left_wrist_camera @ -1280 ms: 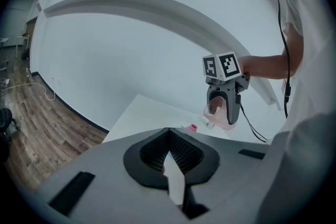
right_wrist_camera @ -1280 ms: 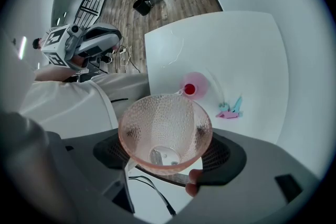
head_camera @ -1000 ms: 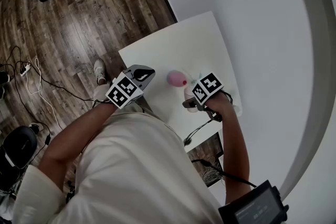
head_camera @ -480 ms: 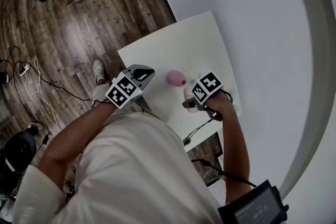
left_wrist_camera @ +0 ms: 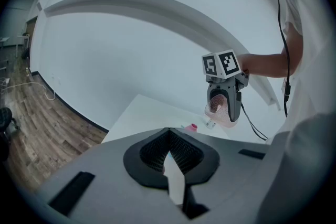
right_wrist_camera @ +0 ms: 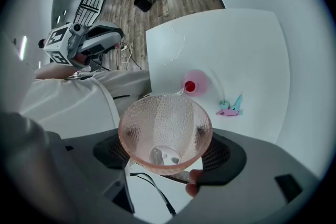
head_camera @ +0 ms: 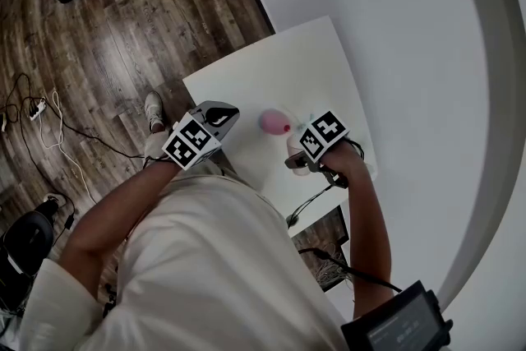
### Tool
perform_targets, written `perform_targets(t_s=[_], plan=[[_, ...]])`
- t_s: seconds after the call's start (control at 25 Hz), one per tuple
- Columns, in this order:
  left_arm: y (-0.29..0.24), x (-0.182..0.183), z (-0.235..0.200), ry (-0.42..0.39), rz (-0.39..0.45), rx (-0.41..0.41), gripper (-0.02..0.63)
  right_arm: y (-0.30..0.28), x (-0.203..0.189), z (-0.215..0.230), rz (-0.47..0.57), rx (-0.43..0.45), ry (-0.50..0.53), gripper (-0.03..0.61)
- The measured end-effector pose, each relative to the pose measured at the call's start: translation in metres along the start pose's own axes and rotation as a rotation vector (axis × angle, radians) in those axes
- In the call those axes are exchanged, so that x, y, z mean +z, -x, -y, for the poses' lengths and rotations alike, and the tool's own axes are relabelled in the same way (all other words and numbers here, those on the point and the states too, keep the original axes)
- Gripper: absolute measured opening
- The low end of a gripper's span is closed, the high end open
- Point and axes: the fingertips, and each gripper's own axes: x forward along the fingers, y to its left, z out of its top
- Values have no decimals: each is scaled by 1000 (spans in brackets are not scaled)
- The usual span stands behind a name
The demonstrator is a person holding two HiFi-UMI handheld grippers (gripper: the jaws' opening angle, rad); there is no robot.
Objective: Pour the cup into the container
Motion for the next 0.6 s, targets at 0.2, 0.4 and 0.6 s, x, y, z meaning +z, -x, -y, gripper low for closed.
perform_targets(t_s=[0.2,0.4,0.6], plan=[[-1,-4,0,-4,-4,2,9,-2,-3,2,-4,2,3,380],[-2,-5,-1,-2,-1,1,9,-2,-4,2,-11,-5,6,380],[-5,-9,2,-9,-1,-3,9,-4,-5,3,-10,-8,10,380]])
